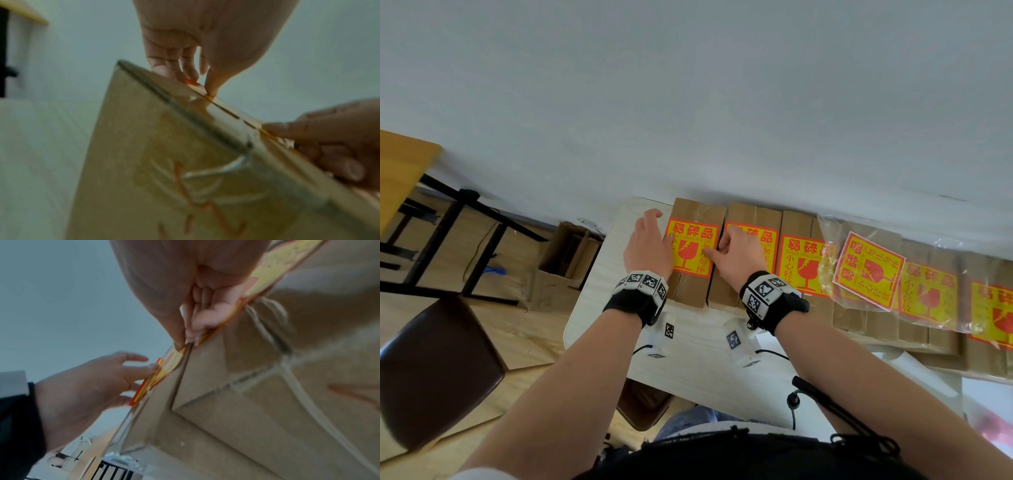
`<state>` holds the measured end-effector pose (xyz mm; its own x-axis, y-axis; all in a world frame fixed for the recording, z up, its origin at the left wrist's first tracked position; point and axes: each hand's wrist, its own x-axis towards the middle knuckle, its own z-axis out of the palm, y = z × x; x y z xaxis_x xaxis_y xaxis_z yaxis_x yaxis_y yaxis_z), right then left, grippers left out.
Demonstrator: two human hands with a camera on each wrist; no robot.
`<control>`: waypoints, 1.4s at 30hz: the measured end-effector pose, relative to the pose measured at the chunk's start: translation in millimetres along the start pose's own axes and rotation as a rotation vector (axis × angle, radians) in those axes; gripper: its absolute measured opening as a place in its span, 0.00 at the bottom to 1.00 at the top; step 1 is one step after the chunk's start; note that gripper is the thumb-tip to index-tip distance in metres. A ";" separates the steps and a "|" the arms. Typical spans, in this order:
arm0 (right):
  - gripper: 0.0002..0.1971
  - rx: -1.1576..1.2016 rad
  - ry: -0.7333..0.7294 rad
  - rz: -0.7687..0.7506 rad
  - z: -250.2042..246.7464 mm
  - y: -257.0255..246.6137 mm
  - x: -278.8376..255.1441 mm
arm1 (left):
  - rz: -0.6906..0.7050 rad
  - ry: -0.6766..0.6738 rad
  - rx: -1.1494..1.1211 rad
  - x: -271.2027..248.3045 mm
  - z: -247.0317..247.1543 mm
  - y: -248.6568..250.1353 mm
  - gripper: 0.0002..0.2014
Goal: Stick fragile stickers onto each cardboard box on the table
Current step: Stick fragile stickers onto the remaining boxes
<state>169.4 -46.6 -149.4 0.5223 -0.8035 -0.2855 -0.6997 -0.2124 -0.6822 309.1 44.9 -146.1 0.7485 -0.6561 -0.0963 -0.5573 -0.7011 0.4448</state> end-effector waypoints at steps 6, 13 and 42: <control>0.28 -0.291 0.016 -0.221 0.4 -2.0 -11.6 | 0.346 -0.095 0.305 -6.2 16.3 -8.5 0.25; 0.45 -0.680 -0.070 -0.245 2.7 -10.3 -16.5 | 0.202 -0.234 0.231 -15.1 30.8 -18.3 0.35; 0.48 -0.622 0.000 -0.284 -10.1 50.4 -69.9 | -0.393 -0.394 -0.173 -36.2 6.7 3.0 0.40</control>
<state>92.7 -6.7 -157.1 0.7268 -0.6698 -0.1525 -0.6858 -0.6948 -0.2167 277.9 64.6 -147.3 0.6785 -0.4337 -0.5929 -0.1729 -0.8787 0.4449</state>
